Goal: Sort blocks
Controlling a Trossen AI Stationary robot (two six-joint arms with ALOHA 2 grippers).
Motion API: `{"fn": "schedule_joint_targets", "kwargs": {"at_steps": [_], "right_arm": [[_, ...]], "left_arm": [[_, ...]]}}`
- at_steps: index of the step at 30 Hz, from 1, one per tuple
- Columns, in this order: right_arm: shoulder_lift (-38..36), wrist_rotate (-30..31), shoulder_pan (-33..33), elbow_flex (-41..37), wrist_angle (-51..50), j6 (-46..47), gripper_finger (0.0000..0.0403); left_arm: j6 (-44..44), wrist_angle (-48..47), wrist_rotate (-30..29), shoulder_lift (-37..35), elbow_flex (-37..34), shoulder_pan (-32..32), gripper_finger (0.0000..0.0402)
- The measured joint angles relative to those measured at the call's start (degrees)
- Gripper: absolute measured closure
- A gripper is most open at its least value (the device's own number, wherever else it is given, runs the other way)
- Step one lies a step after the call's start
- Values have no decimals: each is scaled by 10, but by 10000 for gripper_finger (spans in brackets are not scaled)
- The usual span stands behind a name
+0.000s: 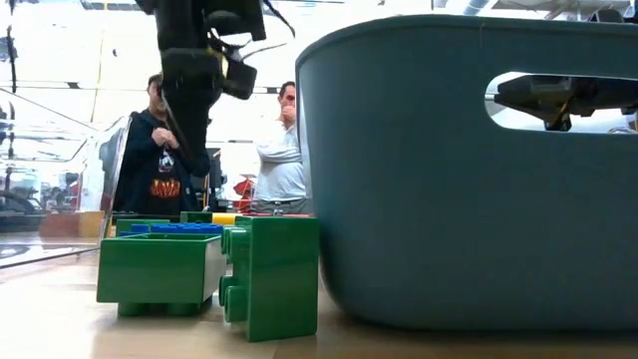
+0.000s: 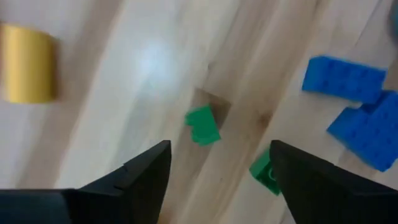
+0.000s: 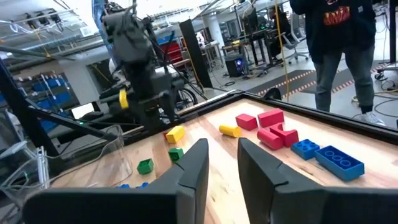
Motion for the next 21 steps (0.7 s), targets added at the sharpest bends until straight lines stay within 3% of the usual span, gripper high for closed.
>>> {"fn": "schedule_joint_targets", "kwargs": {"at_steps": [8, 21], "right_arm": [[0, -9, 0, 0, 4, -14, 293], [0, -14, 23, 0, 15, -15, 293]], "left_arm": [[-2, 38, 2, 75, 0, -4, 75], [6, 93, -27, 118, -43, 6, 73]]}}
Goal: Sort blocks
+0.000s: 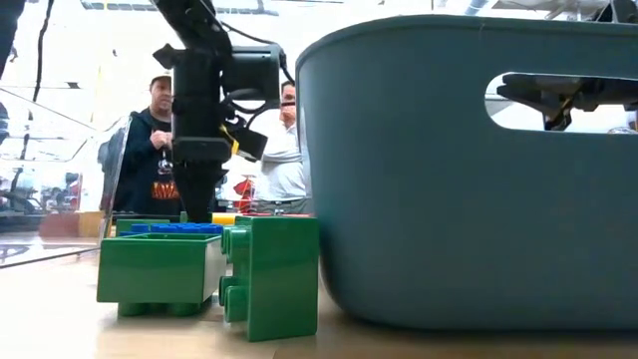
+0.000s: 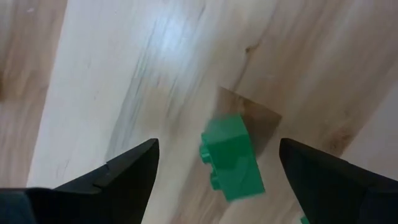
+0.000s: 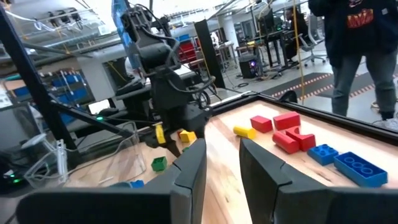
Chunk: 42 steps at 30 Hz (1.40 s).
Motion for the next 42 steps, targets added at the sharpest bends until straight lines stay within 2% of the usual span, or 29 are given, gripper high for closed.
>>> {"fn": "schedule_joint_targets", "kwargs": {"at_steps": [4, 7, 17, 30, 36, 42], "right_arm": [[0, 0, 0, 0, 10, -1, 293], [0, 0, 0, 0, 10, -2, 293], [0, 0, 0, 0, 9, -2, 293], [0, 0, 0, 0, 9, 0, 294], [0, 0, 0, 0, 8, 0, 294], [0, 0, -3, 0, -3, 0, 294]], "left_arm": [[-1, 25, 9, 0, -16, 1, 94], [-9, 38, 11, 0, -26, 1, 129], [-7, 51, 5, -6, -29, 1, 314], [5, -22, 8, -84, 17, 1, 319], [-5, -113, 16, -130, 82, -10, 319], [-33, -234, 18, -137, 178, -73, 319]]}}
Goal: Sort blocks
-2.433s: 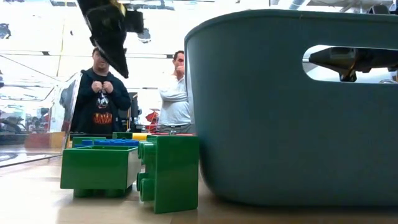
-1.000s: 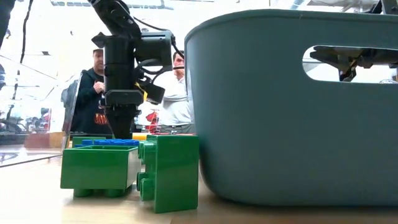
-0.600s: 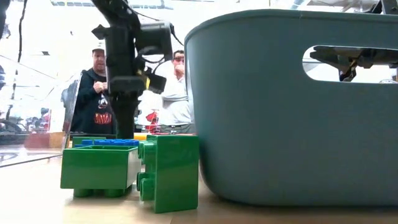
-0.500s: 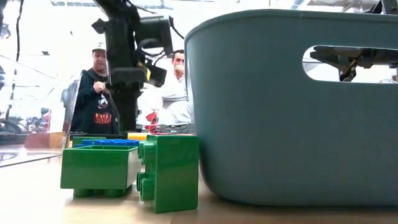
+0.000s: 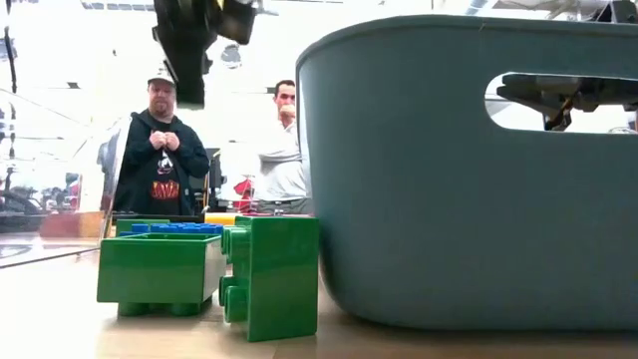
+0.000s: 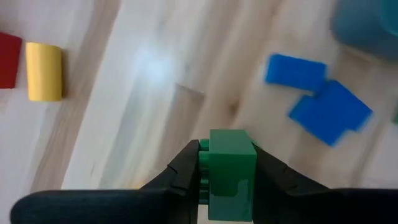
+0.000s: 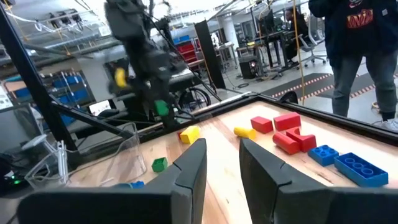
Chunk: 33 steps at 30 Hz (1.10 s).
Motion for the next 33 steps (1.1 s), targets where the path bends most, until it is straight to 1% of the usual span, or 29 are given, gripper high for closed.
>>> {"fn": "schedule_joint_targets", "kwargs": {"at_steps": [4, 8, 10, 14, 16, 19, 22, 27, 31, 33], "right_arm": [[0, 0, -4, 0, -1, 0, 294], [0, 0, -4, 0, -1, 12, 294], [0, 0, -4, 0, -1, 25, 294], [0, 0, -4, 0, -2, 35, 294], [0, 0, -4, 0, -2, 36, 294], [0, 0, -9, 0, -2, 37, 294], [0, 0, -15, 0, -2, 44, 294], [0, 0, -19, 0, -2, 45, 294], [0, 0, -18, 0, -5, 45, 294], [0, 0, -18, 0, -6, 45, 294]], "left_arm": [[-24, -71, -13, 0, 51, -56, 319], [-48, -108, -28, -10, 63, -130, 319], [-72, -108, -30, -22, 47, -178, 319], [-147, -93, -28, -32, -9, -273, 319], [-178, -60, -28, -33, -34, -314, 319], [-217, 20, -30, -33, -66, -363, 319], [-238, 99, -31, -33, -106, -385, 319], [-259, 191, -23, -33, -183, -386, 319], [-281, 230, -23, -33, -219, -384, 319], [-293, 233, -37, -28, -225, -384, 319]]}}
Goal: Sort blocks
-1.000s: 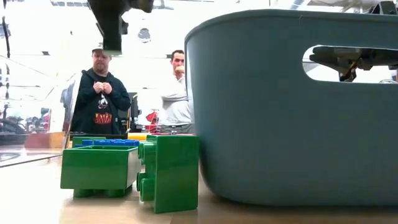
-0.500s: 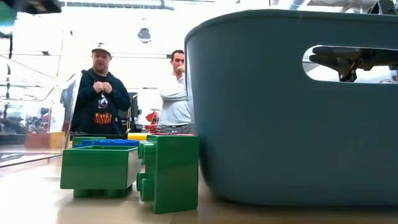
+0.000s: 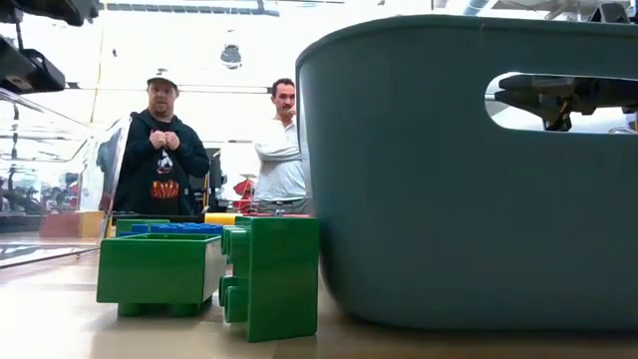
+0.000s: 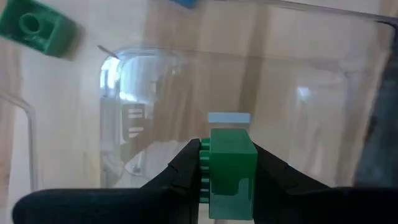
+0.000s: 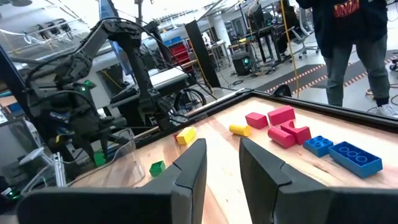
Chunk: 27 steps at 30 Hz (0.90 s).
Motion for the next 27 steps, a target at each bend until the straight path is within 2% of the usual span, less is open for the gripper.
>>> {"fn": "schedule_joint_targets", "kwargs": {"at_steps": [9, 18, 20, 24, 27], "right_arm": [[0, 1, 0, 0, -2, 0, 294], [0, 2, 0, 0, -3, 5, 294], [0, 2, 0, 0, -4, 6, 294], [0, 2, 0, 0, -4, 5, 294], [0, 2, 0, 0, -4, 5, 294]], "left_arm": [[13, 19, 14, 115, 12, 4, 319], [26, 41, 39, 127, 16, 10, 319], [29, 47, 40, 127, 16, 10, 302], [35, 58, 41, 127, 16, 10, 233], [35, 57, 43, 127, 16, 11, 208]]}}
